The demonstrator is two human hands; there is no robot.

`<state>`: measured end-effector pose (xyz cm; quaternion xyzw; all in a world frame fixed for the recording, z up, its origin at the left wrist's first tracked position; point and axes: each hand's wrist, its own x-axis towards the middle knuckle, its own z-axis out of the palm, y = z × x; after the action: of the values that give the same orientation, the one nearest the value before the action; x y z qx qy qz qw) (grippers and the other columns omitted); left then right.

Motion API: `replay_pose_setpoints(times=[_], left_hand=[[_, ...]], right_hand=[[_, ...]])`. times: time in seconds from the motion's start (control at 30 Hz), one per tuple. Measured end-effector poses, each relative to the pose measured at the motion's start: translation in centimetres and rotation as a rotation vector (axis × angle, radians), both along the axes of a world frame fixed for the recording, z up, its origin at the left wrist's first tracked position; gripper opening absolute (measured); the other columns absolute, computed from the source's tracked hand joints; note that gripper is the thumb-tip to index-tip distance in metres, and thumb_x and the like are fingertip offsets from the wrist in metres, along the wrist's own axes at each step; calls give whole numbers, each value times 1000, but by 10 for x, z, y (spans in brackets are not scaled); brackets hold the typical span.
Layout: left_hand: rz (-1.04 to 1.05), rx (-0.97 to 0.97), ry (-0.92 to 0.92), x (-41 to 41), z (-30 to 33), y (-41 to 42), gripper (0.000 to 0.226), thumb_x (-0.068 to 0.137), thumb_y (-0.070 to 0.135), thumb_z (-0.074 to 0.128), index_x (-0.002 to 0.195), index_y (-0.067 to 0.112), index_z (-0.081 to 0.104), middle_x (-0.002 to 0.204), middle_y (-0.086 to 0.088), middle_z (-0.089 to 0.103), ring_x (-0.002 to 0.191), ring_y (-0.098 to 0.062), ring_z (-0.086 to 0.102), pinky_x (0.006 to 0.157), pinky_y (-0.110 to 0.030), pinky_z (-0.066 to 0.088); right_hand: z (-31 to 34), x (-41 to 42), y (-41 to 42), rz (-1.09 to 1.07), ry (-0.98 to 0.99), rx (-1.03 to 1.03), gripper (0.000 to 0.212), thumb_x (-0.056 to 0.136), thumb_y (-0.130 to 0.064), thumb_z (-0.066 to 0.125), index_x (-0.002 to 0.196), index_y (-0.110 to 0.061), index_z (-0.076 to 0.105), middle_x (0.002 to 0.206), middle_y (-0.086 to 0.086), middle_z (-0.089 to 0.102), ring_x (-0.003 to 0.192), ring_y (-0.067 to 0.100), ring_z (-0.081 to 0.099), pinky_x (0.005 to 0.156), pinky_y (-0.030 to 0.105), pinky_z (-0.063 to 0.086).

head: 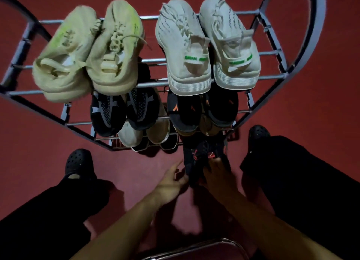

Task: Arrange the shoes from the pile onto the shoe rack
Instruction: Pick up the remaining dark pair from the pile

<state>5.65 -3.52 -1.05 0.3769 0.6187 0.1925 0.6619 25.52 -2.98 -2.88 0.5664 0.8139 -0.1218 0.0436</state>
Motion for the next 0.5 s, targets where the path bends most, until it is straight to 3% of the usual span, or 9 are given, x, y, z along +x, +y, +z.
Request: replay_pose_setpoints(times=[0.07,0.17,0.27,0.33,0.37,0.43,0.5], left_hand=[[-101,54,-18,5,-16,7,75,91,0,63,153,29,33,135,0,52,109,-22,62,101,-47,50],[-222,102,29,12,-34,23,74,93,4,62,149,39,28,139,9,47,122,-20,60,108,-43,48],[-320,107,173,19,-49,43,70,97,20,61,155,31,24,148,5,33,140,-19,42,118,-36,35],[-442,126,304,25,-60,55,69,98,28,59,157,27,24,160,-4,21,150,-22,25,123,-29,20],[-507,140,344,27,-66,58,68,98,29,58,157,24,24,163,-5,14,152,-22,19,121,-23,15],[-606,151,388,35,-76,61,68,99,32,57,157,21,24,165,-4,8,152,-22,19,119,-20,15],[-666,172,443,42,-84,61,71,97,38,58,157,22,25,166,-2,8,150,-23,25,122,-30,23]], right_hand=[[-2,0,11,59,-21,53,68,35,-49,94,87,-9,75,95,15,69,100,35,45,96,46,40],[-12,3,32,107,21,184,57,44,-45,92,84,-7,76,92,14,70,99,35,46,110,47,30],[-34,7,56,54,7,149,45,53,-37,90,84,-9,74,92,13,68,98,35,52,103,46,35],[-53,14,69,-1,83,46,42,60,-37,89,88,-14,70,104,14,64,104,37,56,105,49,35],[-62,18,72,-10,122,5,41,61,-35,88,91,-15,69,109,15,62,108,37,54,102,49,43],[-69,23,78,6,206,-74,42,57,-30,91,91,-17,69,110,16,63,111,34,48,92,52,53],[-66,27,81,40,261,-145,46,50,-27,93,89,-19,71,101,8,66,106,24,46,90,41,53]])
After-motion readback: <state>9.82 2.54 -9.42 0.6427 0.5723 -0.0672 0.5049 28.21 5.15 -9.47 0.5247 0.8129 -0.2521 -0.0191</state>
